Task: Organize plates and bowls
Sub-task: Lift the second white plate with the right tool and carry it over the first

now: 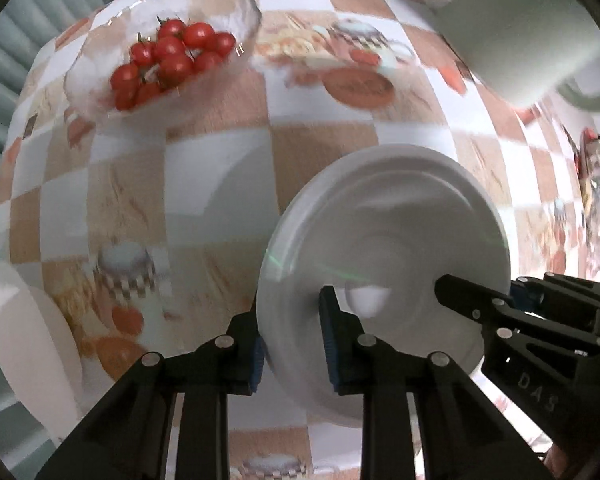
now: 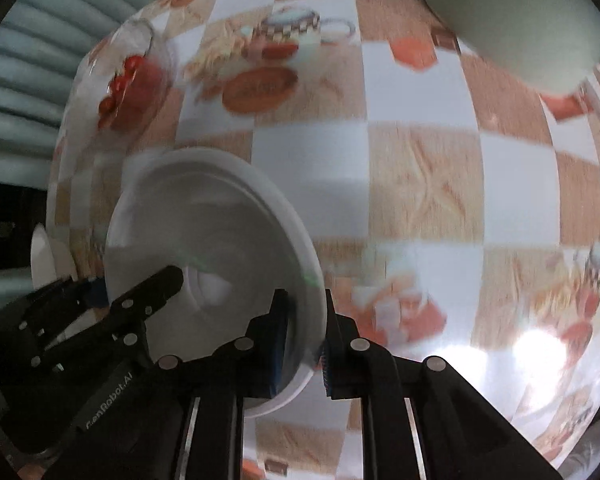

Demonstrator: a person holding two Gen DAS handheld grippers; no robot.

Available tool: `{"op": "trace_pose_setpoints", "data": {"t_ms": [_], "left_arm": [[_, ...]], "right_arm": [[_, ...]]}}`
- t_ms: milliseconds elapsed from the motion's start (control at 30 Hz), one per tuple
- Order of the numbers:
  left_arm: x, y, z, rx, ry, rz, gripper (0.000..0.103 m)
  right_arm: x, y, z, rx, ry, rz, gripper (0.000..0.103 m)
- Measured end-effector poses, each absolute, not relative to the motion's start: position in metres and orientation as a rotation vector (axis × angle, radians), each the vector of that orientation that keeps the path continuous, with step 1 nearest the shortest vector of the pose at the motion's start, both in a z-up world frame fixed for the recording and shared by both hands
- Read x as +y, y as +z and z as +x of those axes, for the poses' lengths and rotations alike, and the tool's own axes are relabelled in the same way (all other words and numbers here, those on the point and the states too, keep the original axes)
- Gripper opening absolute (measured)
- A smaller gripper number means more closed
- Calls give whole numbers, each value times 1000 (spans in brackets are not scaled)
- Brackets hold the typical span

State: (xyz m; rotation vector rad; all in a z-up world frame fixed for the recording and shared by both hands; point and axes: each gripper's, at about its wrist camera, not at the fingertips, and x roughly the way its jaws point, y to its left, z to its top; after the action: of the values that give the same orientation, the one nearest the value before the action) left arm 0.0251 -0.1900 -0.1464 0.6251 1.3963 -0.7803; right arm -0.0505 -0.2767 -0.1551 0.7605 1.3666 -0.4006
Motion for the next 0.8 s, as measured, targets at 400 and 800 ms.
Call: {"op": "trace_pose_setpoints", "data": {"t_ms": [400, 800], "left_arm": [[-159, -145, -46, 1402, -806, 676, 27], [-107, -79, -92, 1318, -814, 648, 27]], "right_arm": [[-223, -154, -111, 1415, -417, 795, 16], [-189, -100, -141, 1356, -411, 794, 16]]}}
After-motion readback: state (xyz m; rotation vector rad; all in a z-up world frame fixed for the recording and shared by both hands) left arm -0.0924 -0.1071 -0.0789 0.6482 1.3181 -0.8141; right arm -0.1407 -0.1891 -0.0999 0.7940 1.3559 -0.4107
